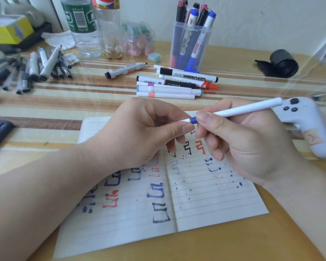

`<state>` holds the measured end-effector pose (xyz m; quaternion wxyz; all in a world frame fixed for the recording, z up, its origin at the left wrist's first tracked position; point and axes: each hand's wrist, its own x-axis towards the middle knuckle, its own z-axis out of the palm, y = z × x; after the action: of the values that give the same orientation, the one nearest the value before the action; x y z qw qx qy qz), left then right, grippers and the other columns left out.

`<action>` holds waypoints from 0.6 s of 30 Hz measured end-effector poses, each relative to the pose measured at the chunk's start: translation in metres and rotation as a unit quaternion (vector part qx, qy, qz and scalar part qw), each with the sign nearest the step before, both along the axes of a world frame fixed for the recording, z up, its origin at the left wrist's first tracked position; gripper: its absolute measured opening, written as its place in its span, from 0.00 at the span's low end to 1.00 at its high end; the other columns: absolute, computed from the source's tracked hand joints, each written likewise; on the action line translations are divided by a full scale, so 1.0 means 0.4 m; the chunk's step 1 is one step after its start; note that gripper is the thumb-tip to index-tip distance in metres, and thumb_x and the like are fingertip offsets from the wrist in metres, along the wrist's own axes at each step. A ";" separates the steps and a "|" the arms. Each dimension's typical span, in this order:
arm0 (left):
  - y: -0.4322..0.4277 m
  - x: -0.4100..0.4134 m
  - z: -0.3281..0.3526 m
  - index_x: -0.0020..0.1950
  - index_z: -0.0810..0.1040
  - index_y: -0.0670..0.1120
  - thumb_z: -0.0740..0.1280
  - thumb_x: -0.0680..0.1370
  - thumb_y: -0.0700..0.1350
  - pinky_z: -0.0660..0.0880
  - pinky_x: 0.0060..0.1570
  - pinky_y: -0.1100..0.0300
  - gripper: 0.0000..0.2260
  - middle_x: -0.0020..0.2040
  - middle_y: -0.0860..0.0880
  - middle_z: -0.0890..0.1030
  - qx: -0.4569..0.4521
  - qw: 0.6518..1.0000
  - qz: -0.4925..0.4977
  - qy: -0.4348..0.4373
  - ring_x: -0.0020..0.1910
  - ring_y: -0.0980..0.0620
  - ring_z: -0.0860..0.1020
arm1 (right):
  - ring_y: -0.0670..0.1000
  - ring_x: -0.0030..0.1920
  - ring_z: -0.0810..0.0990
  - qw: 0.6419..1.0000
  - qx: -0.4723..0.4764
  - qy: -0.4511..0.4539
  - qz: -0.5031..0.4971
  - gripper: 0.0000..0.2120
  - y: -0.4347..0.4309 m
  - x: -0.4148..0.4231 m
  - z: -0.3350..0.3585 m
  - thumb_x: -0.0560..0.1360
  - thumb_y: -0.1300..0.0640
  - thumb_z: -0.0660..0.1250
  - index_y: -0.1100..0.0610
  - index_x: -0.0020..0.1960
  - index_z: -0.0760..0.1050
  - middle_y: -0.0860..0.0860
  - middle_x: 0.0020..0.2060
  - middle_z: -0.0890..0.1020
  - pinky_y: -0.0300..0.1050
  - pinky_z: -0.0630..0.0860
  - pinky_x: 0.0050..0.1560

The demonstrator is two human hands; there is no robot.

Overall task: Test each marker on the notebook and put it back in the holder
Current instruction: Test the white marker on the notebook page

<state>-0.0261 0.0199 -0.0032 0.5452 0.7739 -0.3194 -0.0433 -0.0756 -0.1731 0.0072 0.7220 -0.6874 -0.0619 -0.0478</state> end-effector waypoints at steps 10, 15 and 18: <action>-0.002 -0.014 -0.002 0.46 0.86 0.48 0.72 0.80 0.47 0.79 0.26 0.50 0.05 0.35 0.52 0.84 -0.009 0.999 0.035 -0.040 0.29 0.52 0.83 | 0.52 0.23 0.70 1.000 0.003 0.028 -0.014 0.06 0.016 0.005 0.007 0.72 0.55 0.73 0.55 0.37 0.82 0.56 0.27 0.77 0.41 0.68 0.23; -0.009 -0.001 -0.001 0.46 0.86 0.57 0.74 0.76 0.51 0.73 0.33 0.69 0.02 0.35 0.60 0.82 0.033 0.987 0.132 -0.091 0.33 0.59 0.80 | 0.53 0.30 0.76 0.993 0.072 -0.024 -0.089 0.04 0.025 0.015 -0.010 0.75 0.56 0.69 0.57 0.45 0.80 0.55 0.33 0.79 0.48 0.73 0.32; -0.007 0.006 0.004 0.43 0.81 0.64 0.75 0.75 0.52 0.69 0.32 0.73 0.06 0.35 0.67 0.79 0.053 0.983 0.155 -0.082 0.32 0.62 0.77 | 0.51 0.36 0.80 0.985 0.044 -0.063 -0.152 0.05 0.014 0.021 -0.004 0.76 0.55 0.68 0.55 0.46 0.81 0.54 0.36 0.81 0.51 0.76 0.42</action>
<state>-0.0237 0.0169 -0.0015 0.4753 0.8428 -0.2364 0.0887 -0.0674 -0.1674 0.0055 0.7309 -0.6518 0.0000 -0.2024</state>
